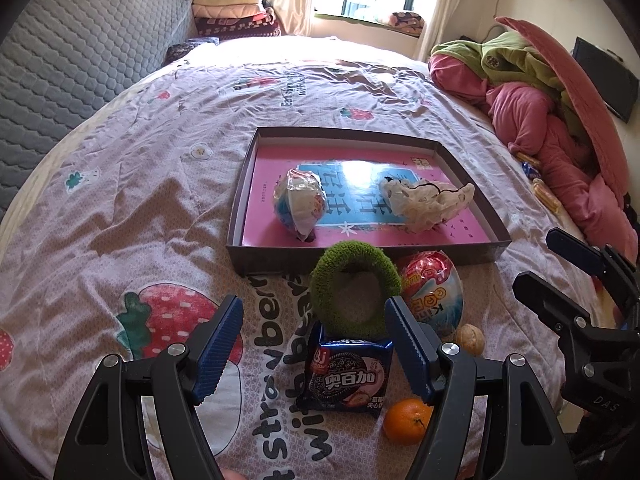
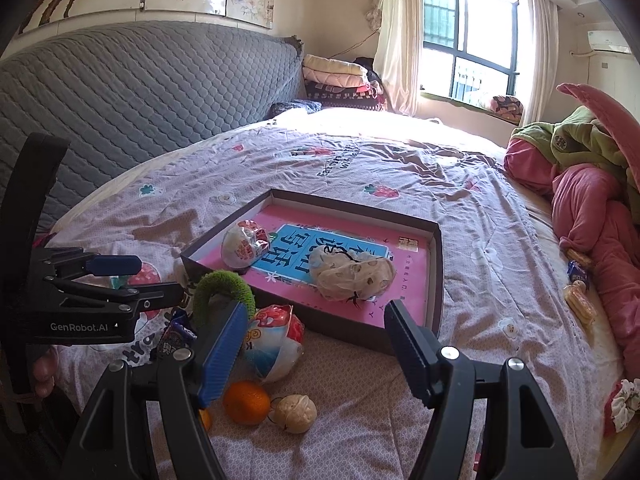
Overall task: Organize objects
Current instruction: 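Withdraw both open tools from the box back toward the remaining items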
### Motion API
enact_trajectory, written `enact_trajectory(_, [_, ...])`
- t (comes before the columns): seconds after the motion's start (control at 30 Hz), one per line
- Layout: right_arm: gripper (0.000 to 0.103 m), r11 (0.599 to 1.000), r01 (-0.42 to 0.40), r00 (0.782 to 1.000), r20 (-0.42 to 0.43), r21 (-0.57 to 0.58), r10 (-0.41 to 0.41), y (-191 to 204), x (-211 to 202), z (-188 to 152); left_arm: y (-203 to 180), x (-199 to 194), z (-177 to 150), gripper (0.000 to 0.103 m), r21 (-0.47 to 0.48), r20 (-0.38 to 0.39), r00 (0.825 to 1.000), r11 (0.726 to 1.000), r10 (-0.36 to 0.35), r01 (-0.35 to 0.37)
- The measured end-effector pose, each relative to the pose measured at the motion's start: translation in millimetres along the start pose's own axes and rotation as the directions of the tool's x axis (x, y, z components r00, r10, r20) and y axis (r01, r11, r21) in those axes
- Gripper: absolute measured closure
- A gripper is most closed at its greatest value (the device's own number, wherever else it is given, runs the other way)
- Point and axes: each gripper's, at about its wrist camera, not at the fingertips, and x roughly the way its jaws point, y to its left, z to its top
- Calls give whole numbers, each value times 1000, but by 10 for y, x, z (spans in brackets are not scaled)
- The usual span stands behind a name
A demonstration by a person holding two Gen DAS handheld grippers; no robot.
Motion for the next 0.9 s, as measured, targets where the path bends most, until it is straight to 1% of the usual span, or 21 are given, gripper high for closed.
enact_trajectory(0.17, [33,1000,-5,1000,-31,-6,5,9,17,-99,-3,31,-75,28,21,-22,1000,1000,-1,1])
enact_trajectory(0.3, [33,1000,-7,999,-43,-9,6,3,15,-155,18,60,-136,28,27,-38,999,1000,13,-12])
enact_trajectory(0.57, [33,999,-3,997,-76,-35,0,25,27,-277,-16,47,-237,29,47,-53,999,999,8,-6])
enact_trajectory(0.9, [33,998,-24,992,-122,-55,17,76,74,-401,-84,81,-335,28,77,-79,997,997,1,5])
